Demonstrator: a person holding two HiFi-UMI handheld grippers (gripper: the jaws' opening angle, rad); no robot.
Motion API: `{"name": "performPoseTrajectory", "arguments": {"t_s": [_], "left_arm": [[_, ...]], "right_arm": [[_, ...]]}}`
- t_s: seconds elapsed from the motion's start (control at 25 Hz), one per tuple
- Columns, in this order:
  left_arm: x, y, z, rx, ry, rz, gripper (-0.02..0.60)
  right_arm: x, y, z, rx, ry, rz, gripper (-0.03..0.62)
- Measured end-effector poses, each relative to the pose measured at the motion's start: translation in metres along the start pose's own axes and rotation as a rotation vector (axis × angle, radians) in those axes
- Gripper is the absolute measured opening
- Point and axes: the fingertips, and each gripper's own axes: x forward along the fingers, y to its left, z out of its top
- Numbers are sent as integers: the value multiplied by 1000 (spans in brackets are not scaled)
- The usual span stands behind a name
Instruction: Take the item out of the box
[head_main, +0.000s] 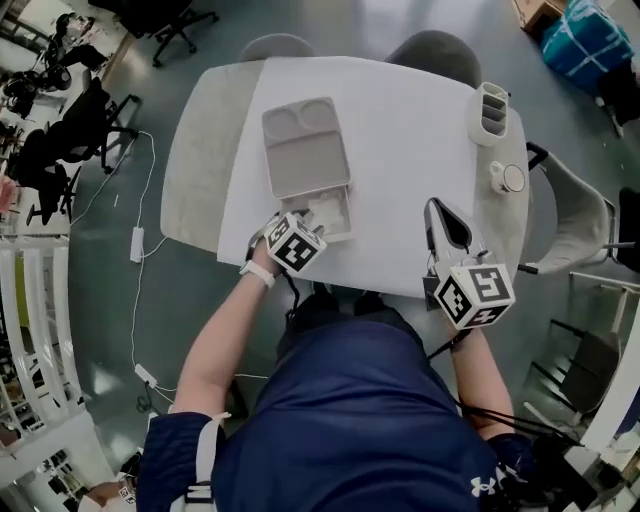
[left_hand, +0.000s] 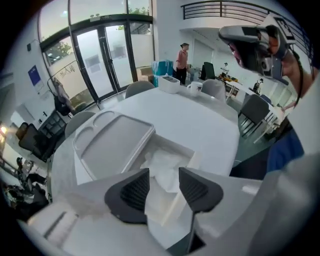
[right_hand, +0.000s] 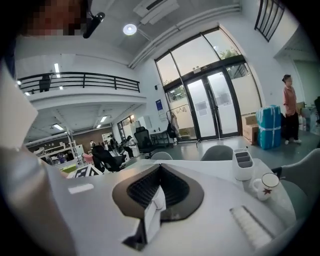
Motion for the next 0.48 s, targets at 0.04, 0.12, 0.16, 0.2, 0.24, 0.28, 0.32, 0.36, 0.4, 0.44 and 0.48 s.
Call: {"name": "performPoseTrajectory", "arguments": {"t_s": [0.04, 0.12, 0.16, 0.2, 0.24, 0.28, 0.32, 0.36, 0.4, 0.44, 0.48], "left_arm": [[10, 0, -1, 17, 15, -26, 193], [27, 0, -2, 35, 33, -71, 184], [33, 2, -2, 32, 39, -84, 183], [39, 2, -2, 28, 45, -96, 183], [45, 2, -1, 30, 50, -108, 183], [49, 2, 1, 42, 53, -121, 171], [52, 2, 5, 63, 55, -129, 158], [55, 2, 8, 84, 59, -138, 149], [59, 1, 9, 96, 68, -149, 140], [63, -1, 9, 104, 75, -157, 134], [68, -2, 9, 111, 82, -162, 129]], "right_arm": [[-6, -2, -2, 11, 0, -37, 2], [-14, -7, -7, 27, 6, -98, 2], [-15, -8, -10, 31, 12, -115, 2], [-16, -10, -13, 34, 18, -127, 2], [-18, -12, -16, 36, 22, -140, 2], [-20, -13, -19, 41, 26, -156, 2], [-23, -14, -23, 50, 29, -174, 2], [-25, -15, -26, 61, 31, -190, 2], [-28, -16, -29, 71, 32, -204, 2], [-30, -18, -32, 79, 33, -217, 2], [-33, -19, -34, 87, 32, -230, 2]]}}
